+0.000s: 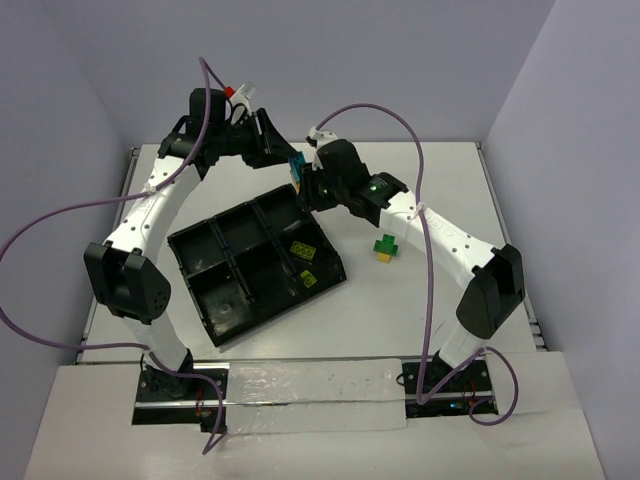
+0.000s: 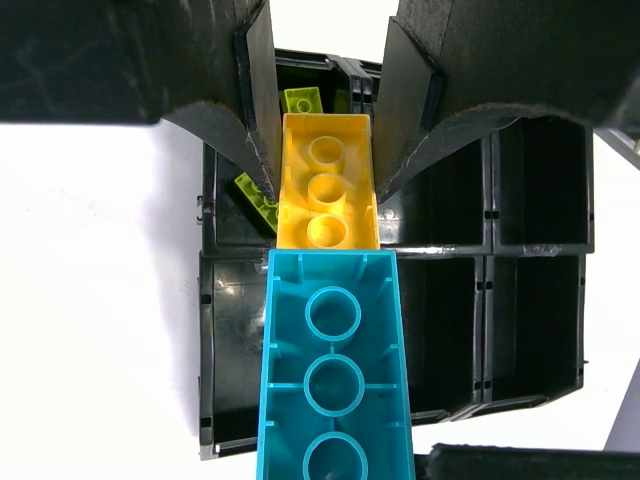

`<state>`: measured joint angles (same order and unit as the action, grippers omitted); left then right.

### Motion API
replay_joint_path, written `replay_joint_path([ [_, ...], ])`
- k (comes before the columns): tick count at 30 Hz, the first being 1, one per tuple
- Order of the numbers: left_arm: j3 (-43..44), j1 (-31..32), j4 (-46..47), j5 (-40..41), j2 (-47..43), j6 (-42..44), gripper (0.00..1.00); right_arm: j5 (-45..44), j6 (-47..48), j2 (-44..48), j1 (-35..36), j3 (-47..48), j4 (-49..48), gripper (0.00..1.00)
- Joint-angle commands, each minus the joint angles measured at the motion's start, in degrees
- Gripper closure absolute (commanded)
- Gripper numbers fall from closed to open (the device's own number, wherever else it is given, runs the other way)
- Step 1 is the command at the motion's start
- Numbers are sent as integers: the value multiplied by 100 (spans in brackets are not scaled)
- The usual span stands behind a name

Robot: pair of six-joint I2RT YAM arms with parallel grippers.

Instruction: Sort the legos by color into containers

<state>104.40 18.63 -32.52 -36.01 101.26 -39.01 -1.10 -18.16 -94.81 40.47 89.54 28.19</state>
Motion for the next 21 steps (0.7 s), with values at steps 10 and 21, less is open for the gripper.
replay_joint_path([
  [10,256,-18,223,-164,17,-62,32,83,14,319,17,86,-234,100],
  [21,291,-18,190,-173,137,-21,29,83,17,314,40,154,-197,100],
])
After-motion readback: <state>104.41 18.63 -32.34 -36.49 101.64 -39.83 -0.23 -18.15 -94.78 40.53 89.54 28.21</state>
